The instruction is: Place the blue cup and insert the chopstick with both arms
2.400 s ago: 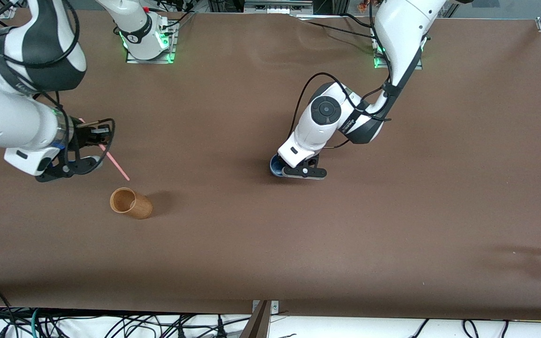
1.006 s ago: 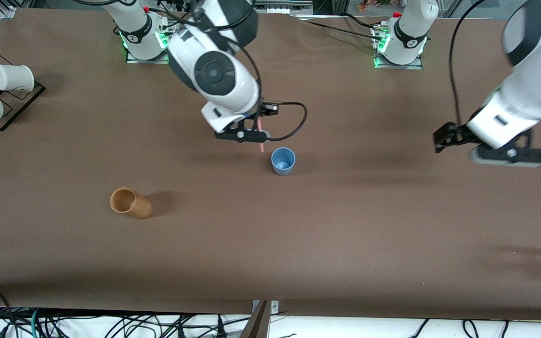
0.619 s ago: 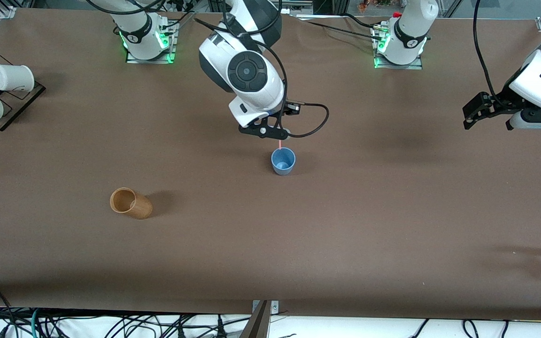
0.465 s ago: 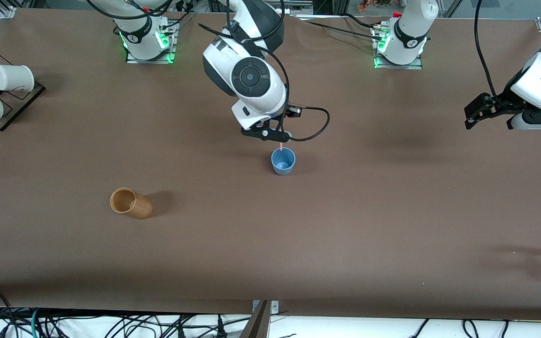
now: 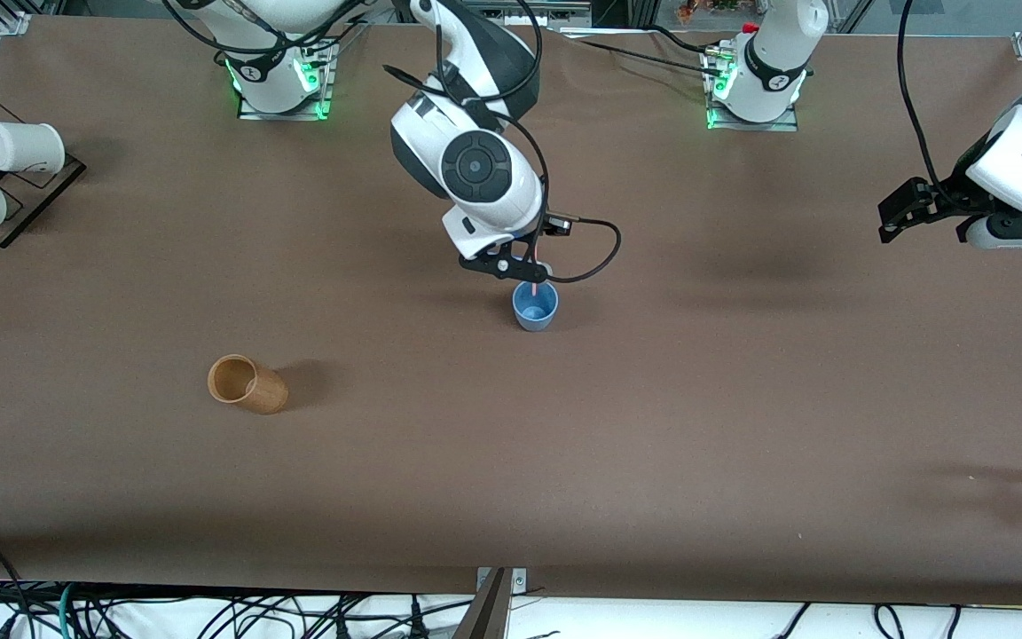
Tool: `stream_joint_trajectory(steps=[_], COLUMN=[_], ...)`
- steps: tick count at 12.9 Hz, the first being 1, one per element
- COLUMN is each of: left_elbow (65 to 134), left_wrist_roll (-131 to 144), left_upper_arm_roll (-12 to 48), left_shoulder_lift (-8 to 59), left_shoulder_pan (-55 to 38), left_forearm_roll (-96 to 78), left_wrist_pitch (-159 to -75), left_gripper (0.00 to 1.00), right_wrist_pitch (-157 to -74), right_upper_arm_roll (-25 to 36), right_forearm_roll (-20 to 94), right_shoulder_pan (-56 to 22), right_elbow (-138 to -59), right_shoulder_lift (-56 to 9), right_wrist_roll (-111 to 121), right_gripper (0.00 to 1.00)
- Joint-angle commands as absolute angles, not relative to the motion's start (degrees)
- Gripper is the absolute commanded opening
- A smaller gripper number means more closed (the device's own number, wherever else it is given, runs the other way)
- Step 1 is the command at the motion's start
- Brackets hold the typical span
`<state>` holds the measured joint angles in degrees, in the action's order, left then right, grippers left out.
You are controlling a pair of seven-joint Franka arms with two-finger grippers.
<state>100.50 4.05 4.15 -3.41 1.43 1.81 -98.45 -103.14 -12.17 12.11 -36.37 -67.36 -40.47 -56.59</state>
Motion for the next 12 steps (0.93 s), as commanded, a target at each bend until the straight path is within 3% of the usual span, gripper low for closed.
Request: stream_joint_trajectory(steps=[1,2,3,7,12], left_elbow=[99.2,98.6,98.4,98.3,98.3], left_wrist_roll=[3.5,3.4,3.4,3.4,3.3], left_upper_arm_roll=[5.0,5.0,5.0,5.0,5.0], left_shoulder_lift=[-3.0,-2.8,-2.6,-2.4,-2.2], left_shoulder_pan=[2.3,2.3,2.3,1.8,1.8], left_forearm_roll=[0.8,0.8,0.8,0.8,0.8], left_wrist_pitch=[-96.6,-96.6,-96.6,-96.4,-96.5], left_gripper=[1.0,1.0,1.0,1.0,1.0], right_wrist_pitch=[-104.1,-104.1,-104.0,-103.4,-100.5], right_upper_arm_roll=[-12.0,-12.0,-11.9,-11.9,-11.6], right_forearm_roll=[11.1,10.7,10.3,5.2,4.0], right_shoulder_pan=[-36.7,-36.4,-35.7,-31.3,-18.0], right_elbow=[-65.8,-65.8,-65.8,-66.2,-79.9], right_shoulder_lift=[-42.4,-42.4,-41.8,-36.7,-21.8], right_wrist_roll=[-57.2,-57.1,-57.0,-55.6,-31.6], right_gripper=[0.53,0.87,1.0,1.0,1.0])
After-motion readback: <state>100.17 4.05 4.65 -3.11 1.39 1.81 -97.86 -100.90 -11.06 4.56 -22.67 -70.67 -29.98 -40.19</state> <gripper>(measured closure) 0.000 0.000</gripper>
